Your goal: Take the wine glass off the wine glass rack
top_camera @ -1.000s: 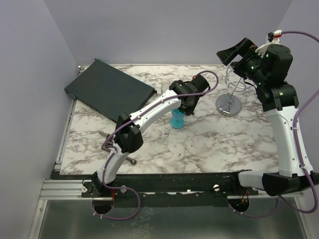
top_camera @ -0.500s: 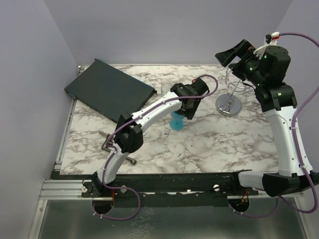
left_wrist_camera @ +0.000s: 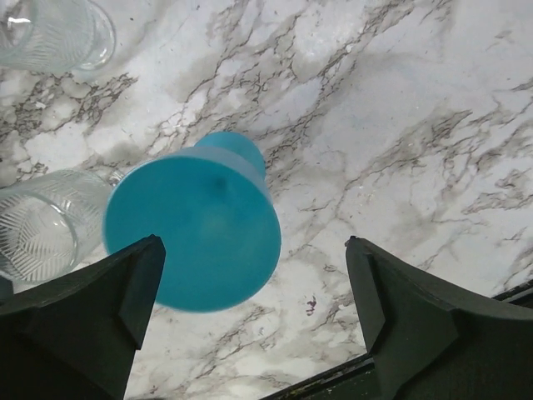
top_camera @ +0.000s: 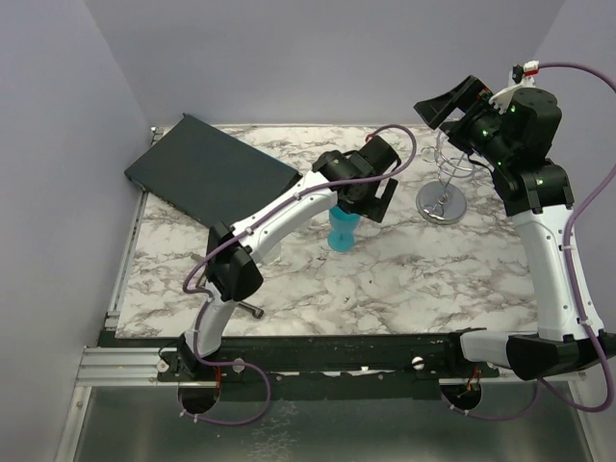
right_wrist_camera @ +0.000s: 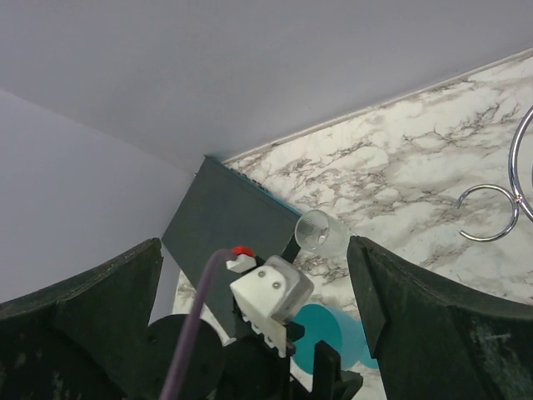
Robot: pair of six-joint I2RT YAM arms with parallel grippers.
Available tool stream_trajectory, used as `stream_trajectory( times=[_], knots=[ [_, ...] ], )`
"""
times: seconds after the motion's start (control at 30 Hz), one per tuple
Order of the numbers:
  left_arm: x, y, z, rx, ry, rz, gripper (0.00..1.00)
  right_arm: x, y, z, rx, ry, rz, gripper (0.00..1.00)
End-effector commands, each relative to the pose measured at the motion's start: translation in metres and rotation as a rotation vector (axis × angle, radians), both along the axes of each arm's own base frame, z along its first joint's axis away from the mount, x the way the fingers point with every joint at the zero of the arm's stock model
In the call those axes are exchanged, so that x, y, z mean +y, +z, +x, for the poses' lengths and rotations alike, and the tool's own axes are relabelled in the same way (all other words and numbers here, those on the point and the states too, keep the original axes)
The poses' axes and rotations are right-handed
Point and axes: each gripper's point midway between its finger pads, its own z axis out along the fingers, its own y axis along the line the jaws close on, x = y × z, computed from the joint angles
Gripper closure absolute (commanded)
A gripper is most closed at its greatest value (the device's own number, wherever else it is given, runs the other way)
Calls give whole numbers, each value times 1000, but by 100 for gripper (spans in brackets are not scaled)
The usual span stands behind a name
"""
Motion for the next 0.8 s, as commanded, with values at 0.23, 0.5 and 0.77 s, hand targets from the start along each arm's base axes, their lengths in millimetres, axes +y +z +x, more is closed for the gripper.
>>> stream_trajectory(
  times=[0.23,0.5,0.77],
  knots=[
    [33,132,7,-203,126,-288,1,2,15,-7,-43,22,8,0],
    [98,203,23,-370,319,-439,1,-1,16,-19,-50,18,-4,0],
    [180,208,37,-479,522,-446,1,0,10,-30,-49,33,-4,0]
  ],
)
